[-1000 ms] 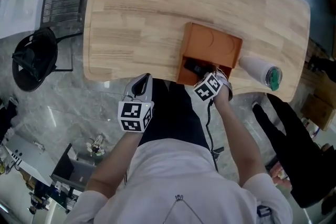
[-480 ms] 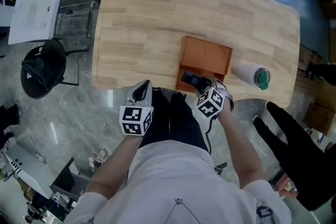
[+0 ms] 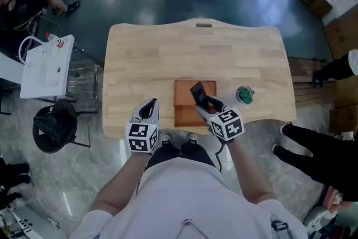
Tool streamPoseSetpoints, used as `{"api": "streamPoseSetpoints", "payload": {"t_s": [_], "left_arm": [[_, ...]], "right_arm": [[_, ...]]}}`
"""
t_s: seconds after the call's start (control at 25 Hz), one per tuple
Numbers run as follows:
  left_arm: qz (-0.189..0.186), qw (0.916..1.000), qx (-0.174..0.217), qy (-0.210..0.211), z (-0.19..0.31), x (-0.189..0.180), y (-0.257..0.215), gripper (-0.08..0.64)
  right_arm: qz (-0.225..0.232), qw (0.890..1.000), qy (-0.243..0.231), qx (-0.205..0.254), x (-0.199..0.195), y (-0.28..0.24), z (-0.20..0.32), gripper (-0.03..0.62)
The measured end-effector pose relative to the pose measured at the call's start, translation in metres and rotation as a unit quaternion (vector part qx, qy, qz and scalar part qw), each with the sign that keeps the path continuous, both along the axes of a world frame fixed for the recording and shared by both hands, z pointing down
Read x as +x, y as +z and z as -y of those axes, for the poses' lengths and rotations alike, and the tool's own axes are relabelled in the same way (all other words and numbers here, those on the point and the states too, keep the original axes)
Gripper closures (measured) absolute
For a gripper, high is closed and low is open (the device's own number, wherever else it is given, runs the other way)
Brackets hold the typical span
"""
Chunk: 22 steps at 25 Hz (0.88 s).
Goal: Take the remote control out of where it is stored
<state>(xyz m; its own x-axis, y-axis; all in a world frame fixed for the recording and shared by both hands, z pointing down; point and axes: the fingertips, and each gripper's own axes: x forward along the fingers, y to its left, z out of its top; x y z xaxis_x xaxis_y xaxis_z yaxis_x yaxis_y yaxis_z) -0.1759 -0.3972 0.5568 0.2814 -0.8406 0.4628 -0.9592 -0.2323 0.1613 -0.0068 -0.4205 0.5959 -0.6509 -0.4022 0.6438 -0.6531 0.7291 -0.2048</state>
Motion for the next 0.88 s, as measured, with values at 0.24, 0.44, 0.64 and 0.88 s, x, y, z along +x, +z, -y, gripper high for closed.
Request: {"api": "streamPoseSetpoints", "payload": {"t_s": [0.24, 0.44, 0.64, 0.88], "left_arm": [[0.005, 0.9984, 0.048, 0.028, 0.024, 0.027, -0.055, 0.560], [-0.002, 0.9954, 0.079, 0.055, 0.042, 0.046, -0.085, 0.560], [-0.005, 0.9931, 0.090, 0.075, 0.049, 0.061, -0.100, 0.560], [-0.007, 0.9926, 0.094, 0.076, 0.048, 0.059, -0.102, 0.560]], "right_arm": [[0.117, 0.990, 0.077, 0.032, 0.020, -0.088, 0.011, 0.341], [0.177, 0.974, 0.128, 0.060, 0.035, -0.130, 0.020, 0.341], [0.215, 0.963, 0.146, 0.072, 0.043, -0.150, 0.025, 0.341], [0.211, 0.961, 0.159, 0.080, 0.046, -0.151, 0.027, 0.341]]}}
